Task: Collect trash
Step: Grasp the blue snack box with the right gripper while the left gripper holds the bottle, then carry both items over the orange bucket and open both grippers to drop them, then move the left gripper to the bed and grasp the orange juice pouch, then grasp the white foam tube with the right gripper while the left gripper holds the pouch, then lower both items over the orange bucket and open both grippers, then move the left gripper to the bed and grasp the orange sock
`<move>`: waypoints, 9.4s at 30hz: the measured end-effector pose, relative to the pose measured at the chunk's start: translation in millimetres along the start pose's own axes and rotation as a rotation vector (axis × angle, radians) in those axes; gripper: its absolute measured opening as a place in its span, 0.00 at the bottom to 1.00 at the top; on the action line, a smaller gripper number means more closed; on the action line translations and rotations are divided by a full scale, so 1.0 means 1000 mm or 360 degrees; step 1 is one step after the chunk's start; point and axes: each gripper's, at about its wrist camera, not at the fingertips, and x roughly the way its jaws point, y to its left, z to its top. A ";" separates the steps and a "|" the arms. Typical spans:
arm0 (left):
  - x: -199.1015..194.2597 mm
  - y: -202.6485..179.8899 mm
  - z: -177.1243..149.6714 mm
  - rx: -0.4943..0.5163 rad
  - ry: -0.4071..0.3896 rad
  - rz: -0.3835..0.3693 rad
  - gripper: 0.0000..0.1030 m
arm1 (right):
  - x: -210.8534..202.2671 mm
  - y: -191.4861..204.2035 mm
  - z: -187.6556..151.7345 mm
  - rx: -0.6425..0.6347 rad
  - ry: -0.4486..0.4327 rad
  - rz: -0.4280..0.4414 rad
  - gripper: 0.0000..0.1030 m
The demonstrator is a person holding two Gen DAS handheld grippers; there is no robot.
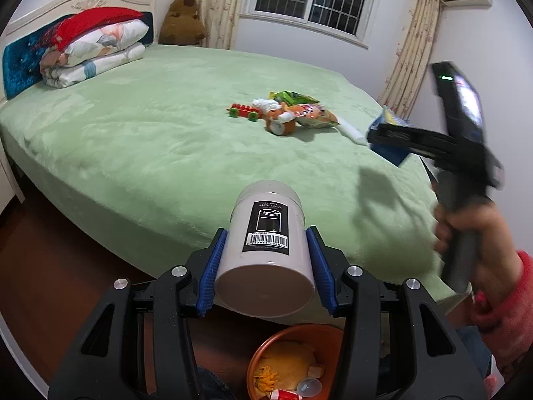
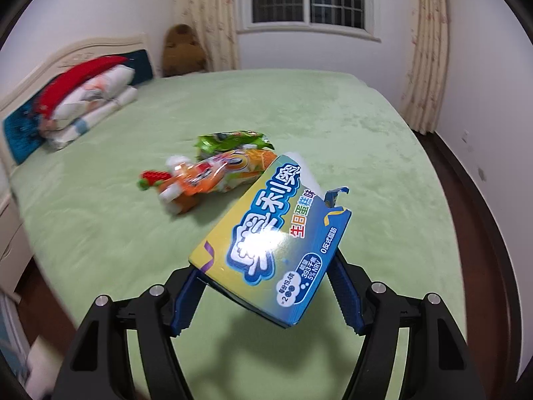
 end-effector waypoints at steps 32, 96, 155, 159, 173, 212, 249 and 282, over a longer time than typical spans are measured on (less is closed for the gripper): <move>0.082 -0.057 -0.167 0.0137 0.0923 0.0080 0.46 | -0.070 -0.034 -0.246 -0.0273 0.0578 0.0367 0.66; 0.087 -0.051 0.070 0.0305 0.0236 0.0271 0.84 | -0.103 -0.059 -0.154 -0.0055 0.0196 0.0402 0.89; 0.015 -0.024 0.096 -0.0056 0.0039 -0.0243 0.47 | 0.059 -0.068 0.048 -0.0276 0.0041 0.0127 0.89; 0.015 -0.015 0.084 -0.0092 0.0068 -0.0220 0.47 | 0.119 -0.058 0.075 -0.0300 0.0201 0.0064 0.87; 0.000 -0.010 0.063 -0.0149 0.0068 -0.0210 0.47 | 0.157 -0.083 0.081 -0.0041 0.0421 0.0097 0.29; -0.010 -0.047 -0.060 -0.0019 0.0461 -0.0273 0.46 | -0.157 -0.059 -0.161 -0.0248 0.0210 0.0792 0.28; 0.128 -0.047 -0.191 -0.0157 0.1183 -0.0028 0.72 | -0.017 -0.060 -0.286 -0.0022 0.1038 0.0460 0.71; 0.125 -0.013 0.096 -0.0211 0.0359 -0.0099 0.85 | -0.094 -0.053 -0.184 -0.0038 0.0437 0.0715 0.81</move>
